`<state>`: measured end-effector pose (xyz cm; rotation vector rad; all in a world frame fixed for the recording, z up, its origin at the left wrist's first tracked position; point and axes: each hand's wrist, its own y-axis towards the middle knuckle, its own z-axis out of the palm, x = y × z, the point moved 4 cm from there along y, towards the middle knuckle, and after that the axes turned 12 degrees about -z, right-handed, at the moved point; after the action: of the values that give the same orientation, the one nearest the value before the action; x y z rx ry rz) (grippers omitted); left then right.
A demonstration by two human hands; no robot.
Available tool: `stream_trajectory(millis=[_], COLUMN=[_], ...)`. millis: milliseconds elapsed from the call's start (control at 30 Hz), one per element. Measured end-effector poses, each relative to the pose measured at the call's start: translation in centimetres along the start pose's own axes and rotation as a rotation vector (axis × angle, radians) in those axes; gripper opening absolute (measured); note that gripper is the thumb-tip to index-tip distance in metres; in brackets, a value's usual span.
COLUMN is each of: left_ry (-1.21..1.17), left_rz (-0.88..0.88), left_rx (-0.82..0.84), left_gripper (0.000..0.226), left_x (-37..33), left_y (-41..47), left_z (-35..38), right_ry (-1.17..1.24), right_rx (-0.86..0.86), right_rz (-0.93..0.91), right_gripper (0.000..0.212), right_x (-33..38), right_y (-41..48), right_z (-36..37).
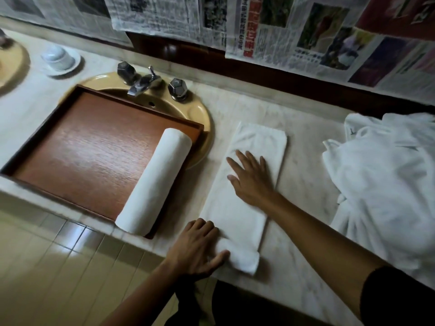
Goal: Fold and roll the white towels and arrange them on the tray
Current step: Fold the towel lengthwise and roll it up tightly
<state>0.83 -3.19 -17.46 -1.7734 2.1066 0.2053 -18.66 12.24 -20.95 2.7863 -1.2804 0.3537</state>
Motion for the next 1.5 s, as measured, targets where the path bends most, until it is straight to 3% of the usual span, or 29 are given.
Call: stream_trajectory(millis=[267, 467, 567, 700, 800, 933, 1100, 1267, 1400, 1500], left_ry=[-0.019, -0.034, -0.028, -0.015, 0.001, 0.01, 0.038, 0.026, 0.062, 0.084], left_rz=[-0.008, -0.019, -0.016, -0.029, -0.035, -0.03, -0.022, -0.007, 0.003, 0.042], left_rx=[-0.003, -0.004, 0.008, 0.013, 0.014, 0.018, 0.015, -0.011, 0.067, 0.131], left_gripper=[0.049, 0.046, 0.047, 0.048, 0.048, 0.048, 0.055, 0.053, 0.065, 0.07], left_x=[0.0, 0.0, 0.0, 0.0, 0.1, 0.2, 0.2, 0.5, 1.0, 2.0], left_y=[0.3, 0.0, 0.0, 0.3, 0.3, 0.2, 0.3, 0.2, 0.8, 0.6], left_z=[-0.1, 0.0, 0.0, 0.0, 0.0, 0.3, 0.4, 0.6, 0.9, 0.1], right_ry=[0.022, 0.033, -0.011, 0.012, 0.117, 0.249, 0.384, 0.379, 0.148, -0.008], right_rx=[0.111, -0.157, -0.105, -0.033, -0.071, -0.252, -0.403, -0.372, -0.209, -0.224], right_rz=[0.128, 0.278, 0.391, 0.389, 0.382, 0.34, 0.234, 0.167, 0.076, 0.049], right_gripper=[0.063, 0.052, 0.055, 0.058, 0.057, 0.052, 0.036, 0.034, 0.062, 0.069], right_x=[-5.9, -4.8, -7.8, -12.9, -13.6, -9.6, 0.2, 9.7, 12.7, 13.0], right_y=[7.7, 1.6, 0.4, 3.1, 3.4, -1.3, -11.3, -18.8, -21.2, -21.8], right_z=[-1.8, -1.7, -1.6, -3.4, -4.4, -5.0, -4.1, -1.7, 2.1, 3.3])
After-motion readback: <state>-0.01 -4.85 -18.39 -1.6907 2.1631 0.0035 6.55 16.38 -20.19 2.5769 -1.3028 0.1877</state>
